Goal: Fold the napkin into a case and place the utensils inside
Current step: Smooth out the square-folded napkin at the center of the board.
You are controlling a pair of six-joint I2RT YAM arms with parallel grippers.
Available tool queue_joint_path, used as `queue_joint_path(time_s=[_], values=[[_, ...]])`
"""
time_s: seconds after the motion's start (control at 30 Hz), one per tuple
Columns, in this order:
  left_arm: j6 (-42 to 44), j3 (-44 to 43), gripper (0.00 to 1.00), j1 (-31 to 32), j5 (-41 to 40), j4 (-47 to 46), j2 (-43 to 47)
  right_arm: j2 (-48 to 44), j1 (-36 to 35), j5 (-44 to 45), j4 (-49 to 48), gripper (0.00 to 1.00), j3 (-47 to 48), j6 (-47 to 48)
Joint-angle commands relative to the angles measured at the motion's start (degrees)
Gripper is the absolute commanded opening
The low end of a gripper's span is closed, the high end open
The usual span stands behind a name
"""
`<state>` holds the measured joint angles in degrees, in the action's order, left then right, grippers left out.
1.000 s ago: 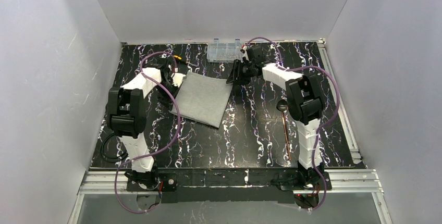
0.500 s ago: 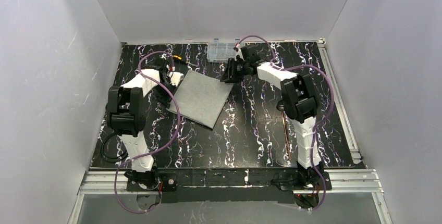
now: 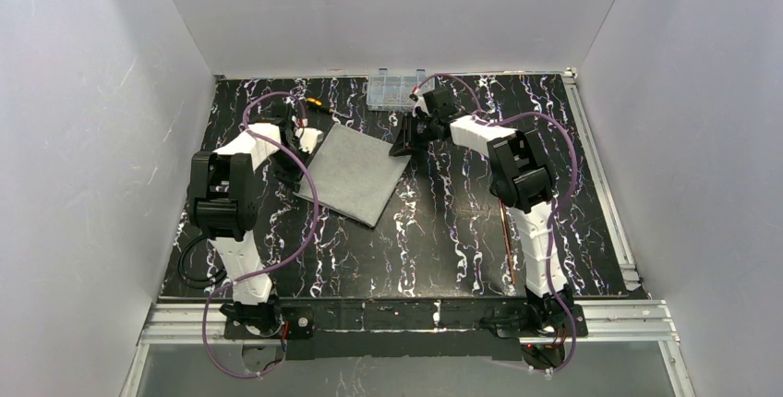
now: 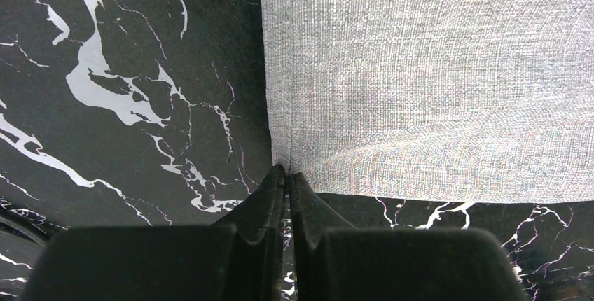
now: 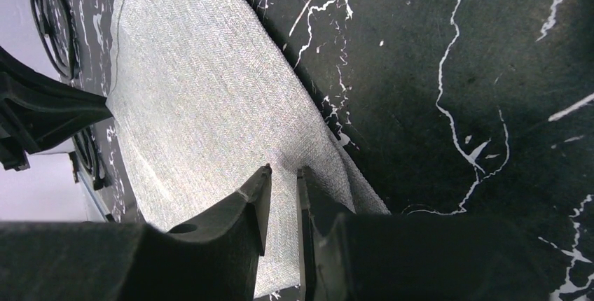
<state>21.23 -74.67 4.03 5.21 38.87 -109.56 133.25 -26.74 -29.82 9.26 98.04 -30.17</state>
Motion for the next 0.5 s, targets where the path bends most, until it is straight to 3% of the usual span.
queue_joint_path(time_s=[0.0,0.23,0.37,0.4,0.47], values=[[1.5,1.5,0.01,-0.9,-2.3,-1.8,-1.1,1.6,0.0,1.0,-2.6,0.29,-2.5,1.0],[-0.3,-3.3,0.29,-0.9,2.1,5.2,5.2,-1.3,0.0,1.5,-6.3,0.31,-6.9,-0.9],[-2.5,-12.5,0.56,-0.9,8.0,13.5,7.7,-3.1,-0.2,1.5,-7.5,0.35,-6.7,-1.9],[-2.9,-14.8,0.58,-0.9,9.2,15.0,7.6,-3.5,-0.3,1.3,-7.5,0.36,-6.4,-2.1],[-4.3,-18.9,0.74,-0.8,11.5,16.3,7.0,-4.6,-0.5,1.6,-7.9,0.38,-6.4,-2.3]])
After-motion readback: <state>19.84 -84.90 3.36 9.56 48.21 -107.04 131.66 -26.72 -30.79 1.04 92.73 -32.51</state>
